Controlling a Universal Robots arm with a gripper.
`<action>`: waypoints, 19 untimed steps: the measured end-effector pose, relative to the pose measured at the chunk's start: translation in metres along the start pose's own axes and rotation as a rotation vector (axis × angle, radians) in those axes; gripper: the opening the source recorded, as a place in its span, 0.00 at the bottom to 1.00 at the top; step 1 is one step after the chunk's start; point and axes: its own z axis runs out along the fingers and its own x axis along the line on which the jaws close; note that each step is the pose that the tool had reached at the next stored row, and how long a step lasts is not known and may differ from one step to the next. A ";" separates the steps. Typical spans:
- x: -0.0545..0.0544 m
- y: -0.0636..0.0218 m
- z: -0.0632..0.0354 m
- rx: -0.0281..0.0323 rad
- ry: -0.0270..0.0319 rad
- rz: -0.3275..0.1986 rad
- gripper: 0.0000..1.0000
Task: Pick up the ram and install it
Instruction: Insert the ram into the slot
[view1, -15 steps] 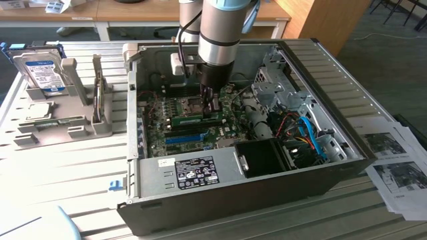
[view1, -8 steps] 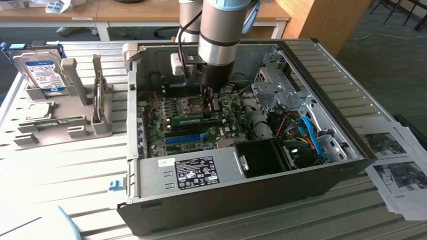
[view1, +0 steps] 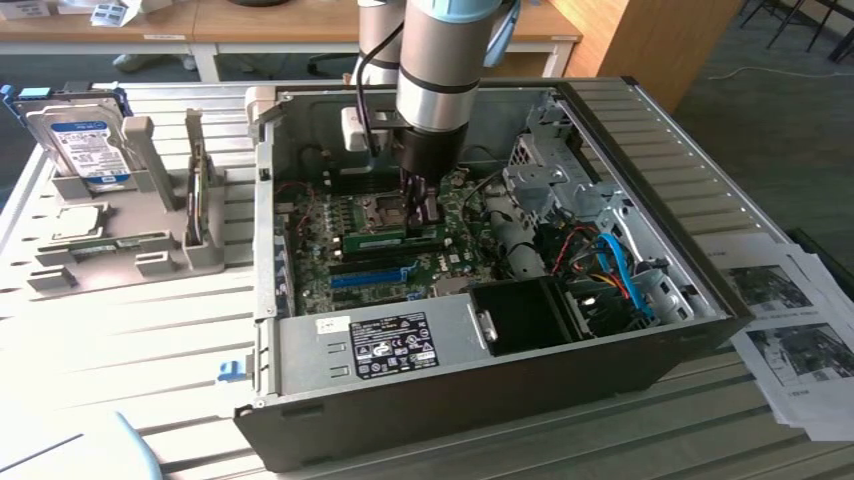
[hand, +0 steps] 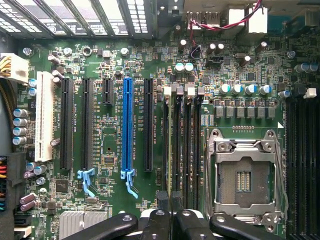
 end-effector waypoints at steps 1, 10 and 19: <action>0.000 0.0000 0.0000 0.0000 0.0000 0.000 0.11; 0.000 0.0000 0.0000 0.0001 -0.0001 0.000 0.11; 0.000 0.0001 -0.0012 0.0000 0.0000 0.000 0.11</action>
